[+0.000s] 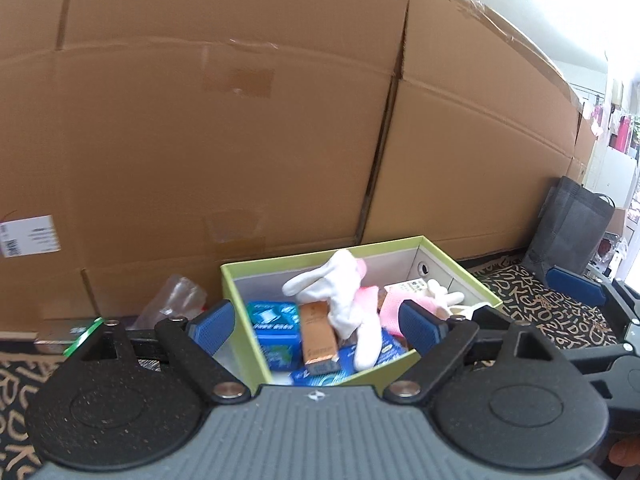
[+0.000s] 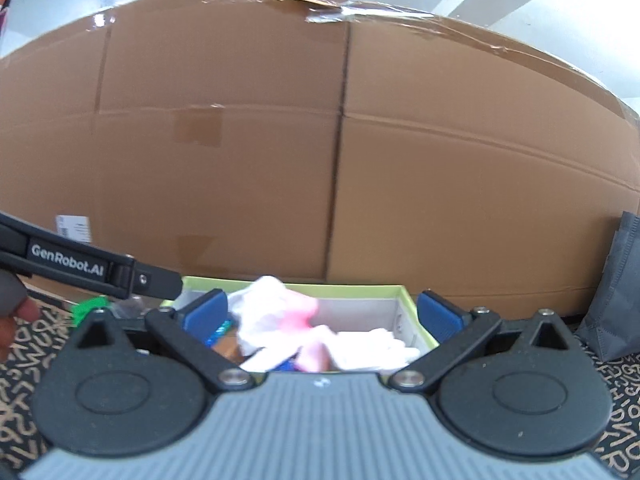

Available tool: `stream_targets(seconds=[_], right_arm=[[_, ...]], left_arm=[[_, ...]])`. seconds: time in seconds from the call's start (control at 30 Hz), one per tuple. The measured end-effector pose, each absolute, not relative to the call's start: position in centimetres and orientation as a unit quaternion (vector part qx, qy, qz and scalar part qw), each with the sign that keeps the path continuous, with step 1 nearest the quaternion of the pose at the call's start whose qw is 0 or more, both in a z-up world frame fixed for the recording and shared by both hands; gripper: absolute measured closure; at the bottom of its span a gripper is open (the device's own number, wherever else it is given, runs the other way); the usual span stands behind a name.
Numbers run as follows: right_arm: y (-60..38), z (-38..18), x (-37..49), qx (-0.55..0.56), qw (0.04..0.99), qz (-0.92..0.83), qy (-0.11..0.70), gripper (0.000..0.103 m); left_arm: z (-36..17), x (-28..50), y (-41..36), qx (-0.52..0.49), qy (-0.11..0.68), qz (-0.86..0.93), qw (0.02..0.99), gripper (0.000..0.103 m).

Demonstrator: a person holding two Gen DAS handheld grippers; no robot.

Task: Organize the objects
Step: 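Withdraw both open tools from the shoebox toward the green box and steel wool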

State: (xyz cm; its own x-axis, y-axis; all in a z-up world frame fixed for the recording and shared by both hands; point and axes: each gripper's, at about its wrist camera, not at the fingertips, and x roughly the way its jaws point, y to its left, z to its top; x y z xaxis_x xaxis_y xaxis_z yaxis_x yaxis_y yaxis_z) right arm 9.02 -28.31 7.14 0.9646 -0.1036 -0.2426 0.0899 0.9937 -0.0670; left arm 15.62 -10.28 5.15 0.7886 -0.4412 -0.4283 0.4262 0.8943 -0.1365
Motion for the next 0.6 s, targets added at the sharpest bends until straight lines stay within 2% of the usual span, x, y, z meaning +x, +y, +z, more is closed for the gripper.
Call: stream_targets(seconds=[0.3,0.6], right_arm=[[-22.7,4.9,7.0,-0.025,0.986,0.024,0.165,0.0],[-15.5,0.4,8.2,-0.019,0.964,0.13,0.231,0.0]], left_arm=[[2.3,10.8,-2.4,-0.059,0.238,-0.179,0.953,0.008],[-2.9,10.8,4.1,-0.099,0.299,-0.114,0.942,0.008]])
